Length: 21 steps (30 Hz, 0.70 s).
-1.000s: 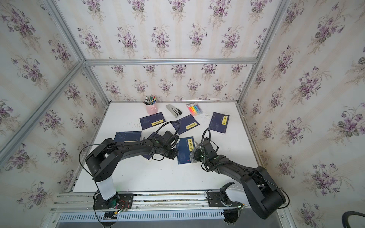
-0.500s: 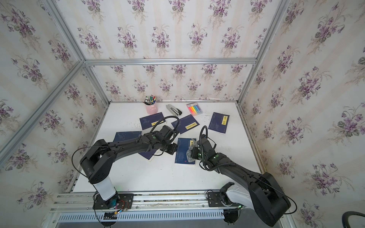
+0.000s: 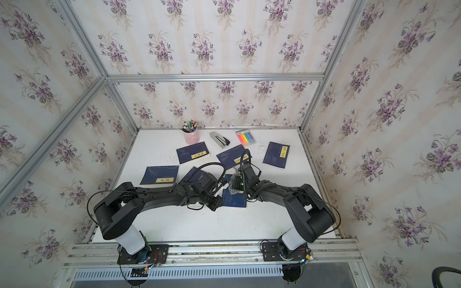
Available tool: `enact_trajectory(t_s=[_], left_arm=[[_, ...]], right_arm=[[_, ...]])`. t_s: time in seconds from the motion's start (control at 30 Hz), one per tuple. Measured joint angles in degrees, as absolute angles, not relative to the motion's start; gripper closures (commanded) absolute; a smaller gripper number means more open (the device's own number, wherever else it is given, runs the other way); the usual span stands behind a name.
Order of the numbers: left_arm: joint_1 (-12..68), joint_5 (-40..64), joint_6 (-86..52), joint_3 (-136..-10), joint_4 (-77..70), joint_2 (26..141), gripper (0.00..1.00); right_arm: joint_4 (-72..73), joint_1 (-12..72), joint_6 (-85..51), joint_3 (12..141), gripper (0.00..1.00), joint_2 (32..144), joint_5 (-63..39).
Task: Wipe the cover of the book
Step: Adjust the book at the center of the board, then wipe the dirt from the cover of the book.
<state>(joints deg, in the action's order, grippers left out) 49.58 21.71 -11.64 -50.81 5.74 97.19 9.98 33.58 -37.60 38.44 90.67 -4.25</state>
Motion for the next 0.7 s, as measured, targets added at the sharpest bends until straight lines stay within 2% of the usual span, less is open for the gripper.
enact_trajectory(t_s=[0.27,0.7], left_arm=[[50.9,18.1,-11.7,-51.8,1.1,99.1,1.00],[51.2,16.3,-16.6,-45.1,-14.3,102.0,1.00]], right_arm=[[14.3,33.6,-39.6,37.5,1.00,93.2,-6.1],[15.0,32.3,-40.8,37.0,1.00,93.1,-6.3]])
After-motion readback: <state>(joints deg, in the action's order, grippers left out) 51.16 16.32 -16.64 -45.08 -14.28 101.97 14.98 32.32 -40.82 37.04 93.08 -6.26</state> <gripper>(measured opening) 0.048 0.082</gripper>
